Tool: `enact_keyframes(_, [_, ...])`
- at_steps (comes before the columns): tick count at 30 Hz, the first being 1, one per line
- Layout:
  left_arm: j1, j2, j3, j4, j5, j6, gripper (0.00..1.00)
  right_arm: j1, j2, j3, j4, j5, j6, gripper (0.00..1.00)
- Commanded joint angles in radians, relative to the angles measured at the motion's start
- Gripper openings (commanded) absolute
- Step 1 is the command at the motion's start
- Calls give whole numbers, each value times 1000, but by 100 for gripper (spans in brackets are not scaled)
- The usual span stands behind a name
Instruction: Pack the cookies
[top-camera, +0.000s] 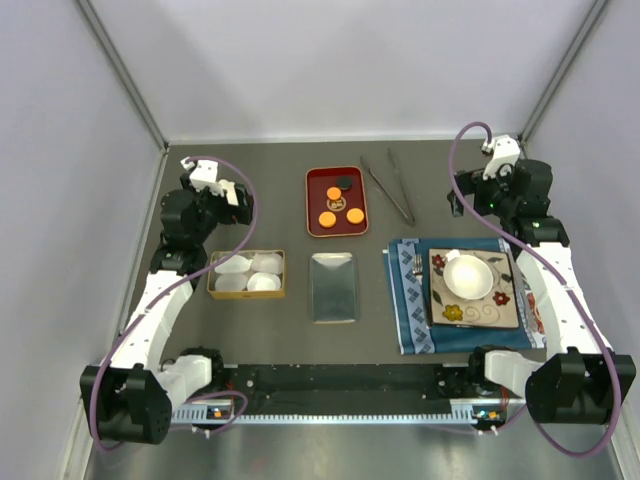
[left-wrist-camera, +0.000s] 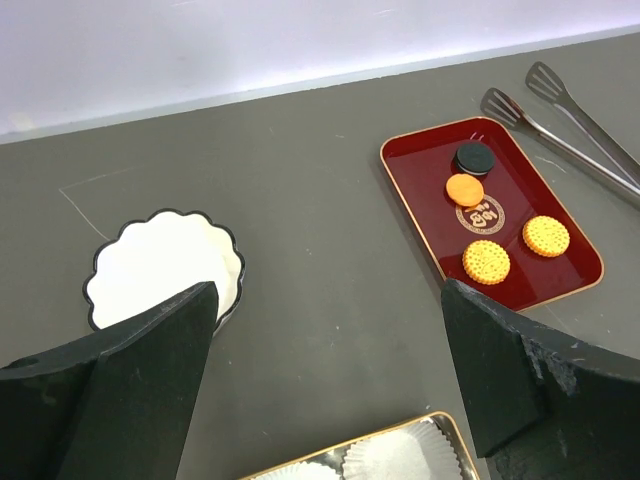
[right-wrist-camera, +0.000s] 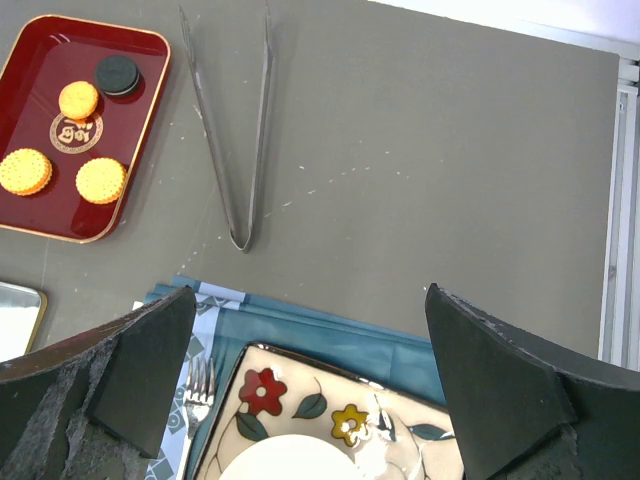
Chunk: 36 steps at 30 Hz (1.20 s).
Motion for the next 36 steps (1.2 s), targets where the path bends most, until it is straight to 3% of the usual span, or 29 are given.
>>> enact_keyframes(1, [4,-16,-7,62,8,-13,99,14,-13,30,21,-21,-7,99])
enact_keyframes(6, [4,-10,-7,61,8,-11,99,14,-5,36,21,-20,-4,99])
enact_keyframes(14, [4,-1,4,44,18,-10,99,133,58,76,6,60,-37,99])
enact_keyframes(36, [4,65,16,38,3,2,99,256,723,597,-117,140,-101,99])
